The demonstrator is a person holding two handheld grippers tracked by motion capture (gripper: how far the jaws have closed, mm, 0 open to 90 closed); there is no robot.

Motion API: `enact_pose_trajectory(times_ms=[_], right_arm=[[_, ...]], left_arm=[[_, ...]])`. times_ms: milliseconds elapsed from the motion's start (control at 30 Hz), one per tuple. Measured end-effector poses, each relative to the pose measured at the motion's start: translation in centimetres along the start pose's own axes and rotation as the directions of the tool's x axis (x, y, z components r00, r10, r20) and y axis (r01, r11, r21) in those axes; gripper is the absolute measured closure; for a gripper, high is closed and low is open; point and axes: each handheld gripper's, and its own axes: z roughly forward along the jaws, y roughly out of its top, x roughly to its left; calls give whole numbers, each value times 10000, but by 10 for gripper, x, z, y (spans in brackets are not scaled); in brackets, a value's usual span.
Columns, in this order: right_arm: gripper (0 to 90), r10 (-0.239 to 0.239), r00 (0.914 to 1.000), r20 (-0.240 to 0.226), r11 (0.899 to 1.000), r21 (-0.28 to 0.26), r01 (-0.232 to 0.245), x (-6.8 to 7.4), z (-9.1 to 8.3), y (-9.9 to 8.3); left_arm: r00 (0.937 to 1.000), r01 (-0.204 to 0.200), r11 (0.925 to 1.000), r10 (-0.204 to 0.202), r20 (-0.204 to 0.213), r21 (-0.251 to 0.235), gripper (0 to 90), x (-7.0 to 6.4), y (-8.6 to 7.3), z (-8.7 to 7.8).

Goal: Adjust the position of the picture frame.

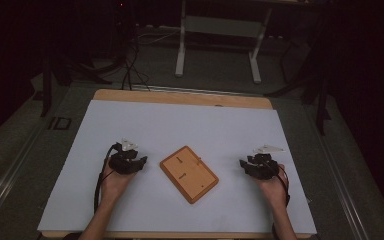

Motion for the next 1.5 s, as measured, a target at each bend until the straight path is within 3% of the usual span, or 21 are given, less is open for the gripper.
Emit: enact_pose_trajectory(times_ms=[100, 133, 200, 267, 667, 700, 767, 1100, 1500], right_arm=[[601, -215, 9997, -103, 9998, 44, 216, 4, 1, 0], [610, -521, 9984, -220, 9986, 115, 524, 9, 2, 0], [614, -629, 9977, -269, 9979, 126, 633, 11, 2, 0], [625, -835, 9954, -461, 9964, 133, 842, 14, 1, 1], [613, -1040, 9903, -926, 9945, -3, 1044, 25, -3, 7], [608, -993, 9894, -1056, 9950, -50, 993, 25, -5, 8], [596, -949, 9891, -1129, 9955, -104, 943, 26, -6, 9], [617, -1454, 9768, -1573, 9891, -7, 1471, 42, -3, 20], [662, -1515, 9672, -2038, 9883, -141, 1518, 58, 5, 26]], left_arm=[[9997, 22, 10000, -21, 251, -40, 552, 0, 0, -1], [9991, -118, 9998, 112, 407, 146, 546, -1, 0, 1], [9991, -188, 9995, 178, 391, 246, 543, -2, 0, 1], [9967, -150, 9997, 133, 797, 212, 527, -5, 1, 2], [9911, -909, 9959, 907, 978, -23, 548, -14, 1, -4], [9889, -1212, 9925, 1219, 846, -130, 566, -16, 0, -7], [9869, -1444, 9893, 1453, 697, -182, 592, -18, -1, -10], [9848, -1439, 9895, 1446, 960, -141, 599, -21, -3, -10], [9860, -1239, 9916, 1273, 1081, -370, 560, -20, -1, -11]])
